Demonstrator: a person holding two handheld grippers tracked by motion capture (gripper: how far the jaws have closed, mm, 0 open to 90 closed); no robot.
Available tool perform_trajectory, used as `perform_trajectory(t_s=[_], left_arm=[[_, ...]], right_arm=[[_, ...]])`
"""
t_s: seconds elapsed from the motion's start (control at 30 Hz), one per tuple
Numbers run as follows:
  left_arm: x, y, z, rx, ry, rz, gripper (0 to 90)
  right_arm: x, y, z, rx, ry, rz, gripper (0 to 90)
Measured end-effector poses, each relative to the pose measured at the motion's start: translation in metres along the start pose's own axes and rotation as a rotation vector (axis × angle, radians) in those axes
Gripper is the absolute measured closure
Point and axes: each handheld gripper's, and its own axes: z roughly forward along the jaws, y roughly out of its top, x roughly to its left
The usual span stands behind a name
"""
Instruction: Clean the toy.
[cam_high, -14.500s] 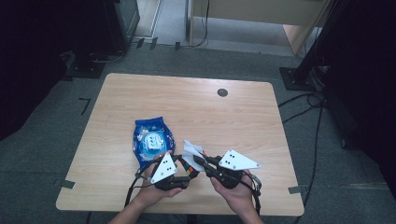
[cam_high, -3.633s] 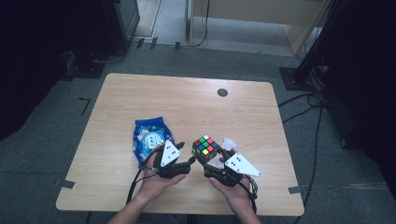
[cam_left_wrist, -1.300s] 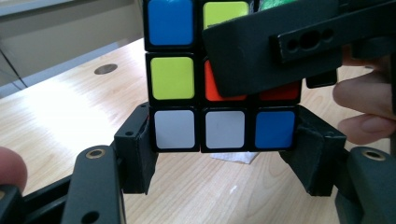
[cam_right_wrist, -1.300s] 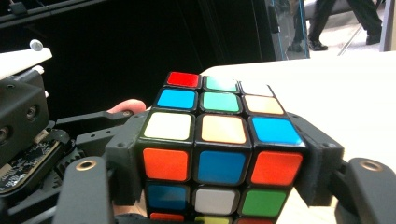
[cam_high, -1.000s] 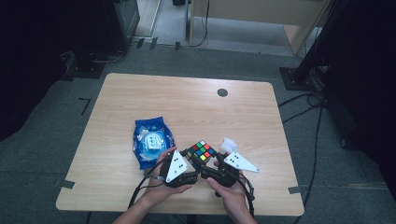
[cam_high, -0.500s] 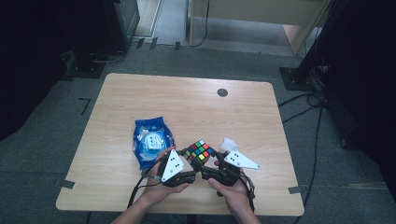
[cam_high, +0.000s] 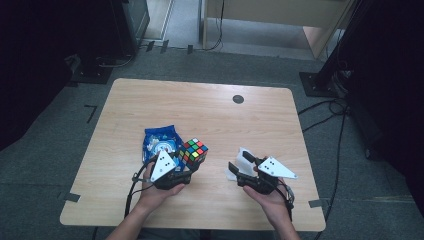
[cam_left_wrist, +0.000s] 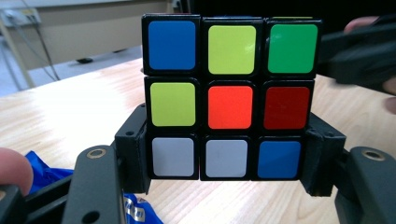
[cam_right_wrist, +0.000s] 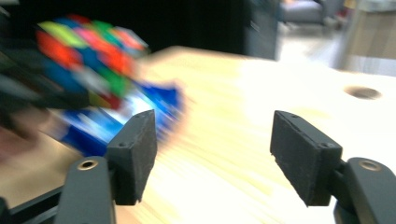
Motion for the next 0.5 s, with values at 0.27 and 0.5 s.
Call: perform_trajectory(t_s=[0.27, 0.5], left_arm=[[0.006, -0.002, -0.002, 0.021, -0.028, -0.017, 34.2], [0.002, -0.003, -0.001, 0.03, -0.057, -0.005, 34.1]], right_arm=[[-0.028, -0.031, 0.014, 0.217, -0.077, -0.106, 33.2], [-0.035, -0.04, 0.024, 0.284, -0.023, -0.214, 25.9]])
